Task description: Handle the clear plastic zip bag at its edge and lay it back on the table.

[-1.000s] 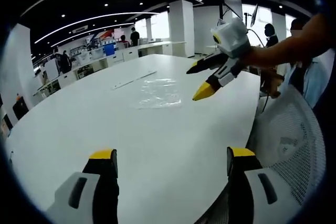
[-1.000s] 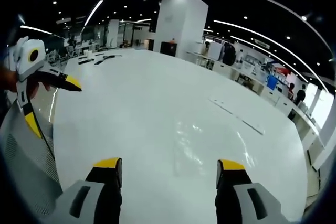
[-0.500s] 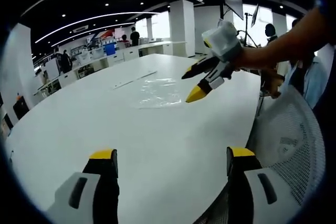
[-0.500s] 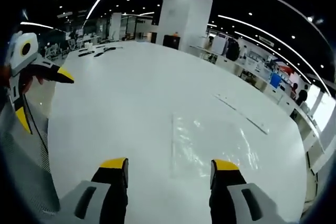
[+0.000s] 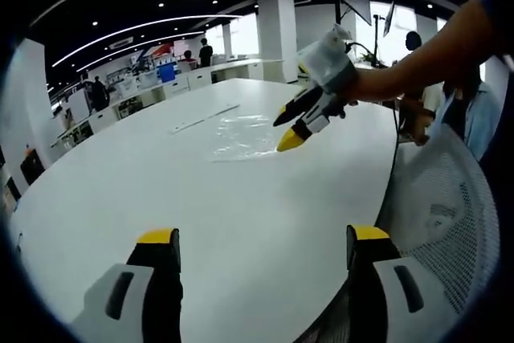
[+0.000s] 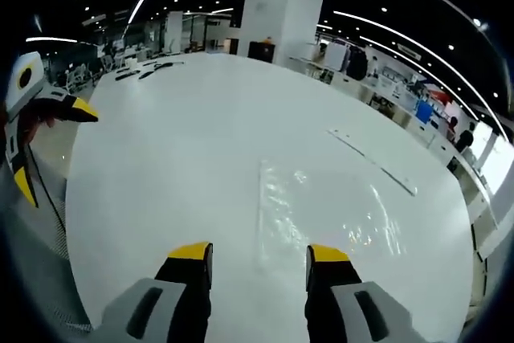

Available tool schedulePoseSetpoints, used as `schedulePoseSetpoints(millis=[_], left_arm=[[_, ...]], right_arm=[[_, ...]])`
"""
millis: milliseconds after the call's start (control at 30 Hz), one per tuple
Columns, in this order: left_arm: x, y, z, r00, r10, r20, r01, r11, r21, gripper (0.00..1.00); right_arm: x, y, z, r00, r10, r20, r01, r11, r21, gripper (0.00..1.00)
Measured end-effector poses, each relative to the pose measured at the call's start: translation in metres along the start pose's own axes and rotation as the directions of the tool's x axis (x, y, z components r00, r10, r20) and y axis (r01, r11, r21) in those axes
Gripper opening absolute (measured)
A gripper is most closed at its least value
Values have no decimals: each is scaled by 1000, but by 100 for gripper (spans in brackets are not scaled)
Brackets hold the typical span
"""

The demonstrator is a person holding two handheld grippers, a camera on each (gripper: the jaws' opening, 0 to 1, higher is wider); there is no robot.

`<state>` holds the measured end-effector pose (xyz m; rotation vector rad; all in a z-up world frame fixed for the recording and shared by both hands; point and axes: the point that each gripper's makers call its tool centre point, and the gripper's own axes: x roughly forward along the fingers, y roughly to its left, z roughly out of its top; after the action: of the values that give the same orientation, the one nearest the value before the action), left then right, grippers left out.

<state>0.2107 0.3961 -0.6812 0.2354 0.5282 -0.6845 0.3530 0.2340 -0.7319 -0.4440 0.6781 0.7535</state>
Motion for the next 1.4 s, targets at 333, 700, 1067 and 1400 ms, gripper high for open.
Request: schedulePoseSetpoints(millis=[333, 700, 1067, 1400], left_arm=[[0, 0, -6, 1000, 1, -19, -1, 1000, -4, 83], [0, -1, -8, 1000, -6, -30, 6, 1000, 1, 82], [3, -1, -9, 999, -15, -37, 15, 1000, 4, 81], [5, 0, -10, 999, -17, -41, 17, 1000, 2, 81]], right_arm=[[8, 0, -2, 999, 15, -30, -15, 1000, 5, 38], [21, 4, -15, 996, 22, -90, -24, 1000, -15, 24], [30, 0, -11, 994, 21, -108, -19, 1000, 21, 17], [40, 0, -19, 990, 26, -136, -17, 998, 68, 15]])
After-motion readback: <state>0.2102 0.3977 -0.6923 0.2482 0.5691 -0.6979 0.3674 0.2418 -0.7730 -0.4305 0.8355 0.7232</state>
